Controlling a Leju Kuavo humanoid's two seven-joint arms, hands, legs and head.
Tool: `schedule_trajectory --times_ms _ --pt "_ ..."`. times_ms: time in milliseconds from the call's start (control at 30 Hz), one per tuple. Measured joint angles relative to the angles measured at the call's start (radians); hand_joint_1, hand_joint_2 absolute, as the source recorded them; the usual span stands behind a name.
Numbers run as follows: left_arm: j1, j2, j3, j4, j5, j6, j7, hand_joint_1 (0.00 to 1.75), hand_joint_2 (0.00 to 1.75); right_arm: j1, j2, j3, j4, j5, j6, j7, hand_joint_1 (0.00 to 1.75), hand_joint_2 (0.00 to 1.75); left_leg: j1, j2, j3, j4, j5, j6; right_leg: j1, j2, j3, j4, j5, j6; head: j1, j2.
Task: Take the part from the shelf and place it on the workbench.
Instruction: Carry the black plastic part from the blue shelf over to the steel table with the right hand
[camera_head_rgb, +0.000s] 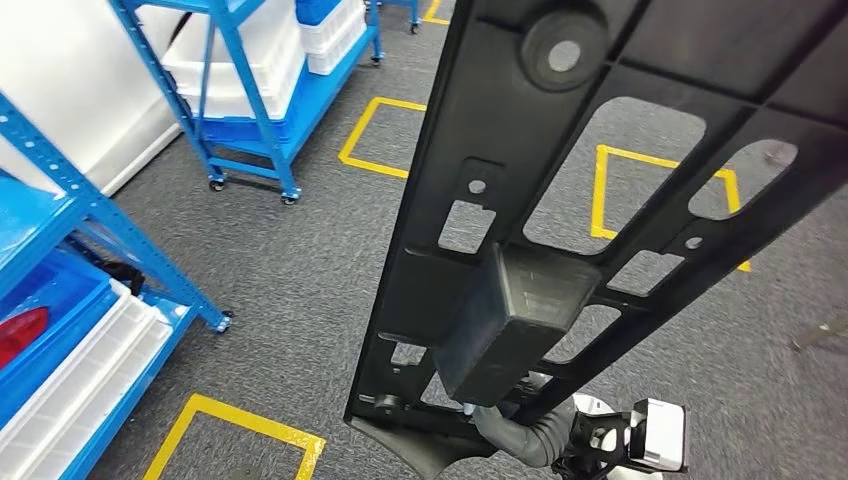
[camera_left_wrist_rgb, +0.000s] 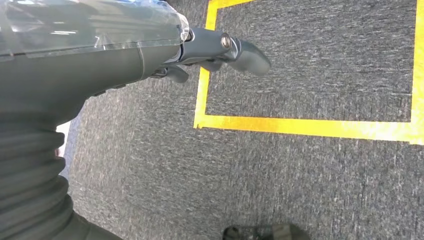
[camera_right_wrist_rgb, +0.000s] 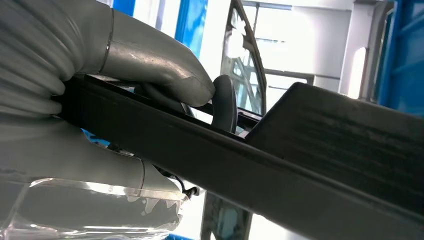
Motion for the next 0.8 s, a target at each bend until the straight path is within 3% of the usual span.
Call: schedule_trajectory --times_ms 33,67,133,200,267,300,333,400,467,533,567,600,633,700,767,800 --pt "0.003 0.003 0.005 0.0 0.005 0.0 -0.001 0.0 1.75 0.008 0.008 0.0 -0.001 0.006 0.004 0.0 1.75 1.75 0.0 -0.003 -0.023 0.039 -0.005 -0.001 0.001 0.015 0.001 0.001 0.0 0.0 0.0 0.0" --pt "0.006 0.007 0.01 0.0 0.01 0.0 -0.003 0.0 1.75 0.015 0.015 0.0 -0.002 0.013 0.007 0.0 1.75 1.75 0.0 -0.004 -0.029 0.039 0.011 -0.001 0.001 0.029 0.002 0.002 -0.001 0.0 0.0 0.0" --pt "0.01 0.014 0.018 0.0 0.016 0.0 -0.005 0.0 1.75 0.026 0.03 0.0 -0.008 0.024 0.012 -0.001 1.75 1.75 0.001 -0.019 0.011 -0.072 0.092 0.001 0.0 0.059 0.005 0.006 -0.004 0.004 0.0 0.0" --pt "0.011 0.018 0.025 0.0 0.019 0.0 -0.005 0.0 1.75 0.03 0.043 -0.001 -0.015 0.029 0.016 -0.002 1.75 1.75 0.005 -0.063 0.059 -0.196 0.146 0.005 0.0 0.082 0.001 0.016 -0.009 0.012 0.0 0.0" --pt "0.012 0.02 0.028 0.0 0.018 0.0 -0.004 0.0 1.75 0.032 0.052 -0.003 -0.021 0.031 0.019 -0.001 1.75 1.75 0.005 -0.084 0.073 -0.234 0.15 0.011 -0.001 0.102 -0.008 0.021 -0.008 0.024 0.0 0.0" --pt "0.012 0.02 0.029 0.0 0.017 0.0 -0.003 0.0 1.75 0.034 0.055 -0.004 -0.023 0.031 0.02 0.0 1.75 1.75 0.004 -0.074 0.074 -0.237 0.153 0.017 -0.002 0.111 -0.011 0.02 -0.006 0.031 0.0 0.0" --pt "0.012 0.02 0.029 0.0 0.015 0.0 -0.002 0.0 1.75 0.037 0.056 -0.006 -0.026 0.031 0.02 0.001 1.75 1.75 0.003 -0.063 0.076 -0.24 0.155 0.024 -0.003 0.107 -0.013 0.021 -0.006 0.037 0.0 0.0" --pt "0.01 0.02 0.029 0.0 0.012 -0.001 -0.001 0.0 1.75 0.039 0.057 -0.01 -0.029 0.032 0.021 0.004 1.75 1.75 0.004 -0.041 0.08 -0.247 0.16 0.037 -0.002 0.06 -0.032 0.062 -0.032 0.045 0.0 0.0" --pt "0.013 0.022 0.029 0.0 0.011 -0.002 -0.001 0.0 1.75 0.043 0.059 -0.014 -0.031 0.032 0.023 0.005 1.75 1.75 0.001 -0.017 0.081 -0.249 0.159 0.045 -0.002 0.006 -0.088 0.178 -0.093 0.051 0.0 0.0" --pt "0.015 0.023 0.03 0.0 0.007 -0.004 0.0 0.0 1.75 0.054 0.06 -0.016 -0.031 0.032 0.025 0.003 1.75 1.75 -0.004 0.01 0.081 -0.248 0.156 0.048 -0.007 -0.008 -0.146 0.293 -0.134 0.055 0.0 0.0" --pt "0.015 0.023 0.03 0.0 0.005 -0.006 0.001 0.0 1.75 0.062 0.06 -0.018 -0.031 0.032 0.026 0.001 1.75 1.75 -0.005 0.023 0.082 -0.248 0.154 0.048 -0.008 -0.01 -0.152 0.304 -0.129 0.056 0.0 0.0" --pt "0.015 0.023 0.03 0.0 0.002 -0.007 0.001 0.0 1.75 0.069 0.06 -0.02 -0.031 0.032 0.029 -0.001 1.75 1.75 -0.006 0.035 0.084 -0.248 0.152 0.047 -0.008 -0.014 -0.135 0.274 -0.106 0.054 0.0 0.0" --pt "0.015 0.022 0.03 0.0 0.0 -0.009 0.002 0.0 1.75 0.074 0.06 -0.021 -0.031 0.032 0.031 -0.003 1.75 1.75 -0.007 0.046 0.087 -0.248 0.15 0.046 -0.006 -0.023 -0.1 0.207 -0.073 0.05 0.0 0.0" --pt "0.015 0.021 0.029 0.0 -0.001 -0.01 0.002 0.0 1.75 0.079 0.061 -0.024 -0.031 0.034 0.035 -0.008 1.75 1.75 -0.01 0.067 0.094 -0.248 0.143 0.04 0.004 -0.063 -0.026 0.069 -0.028 0.036 0.0 0.0" --pt "0.014 0.021 0.029 0.0 -0.002 -0.01 0.003 0.0 1.75 0.084 0.064 -0.027 -0.033 0.039 0.037 -0.012 1.75 1.75 -0.011 0.085 0.099 -0.249 0.138 0.03 0.016 -0.08 0.001 0.016 -0.021 0.026 0.0 0.0" --pt "0.013 0.02 0.029 0.0 -0.002 -0.01 0.003 0.0 1.75 0.088 0.065 -0.028 -0.033 0.042 0.038 -0.013 1.75 1.75 -0.011 0.094 0.102 -0.251 0.137 0.025 0.018 -0.069 0.0 0.014 -0.019 0.022 0.0 0.0"
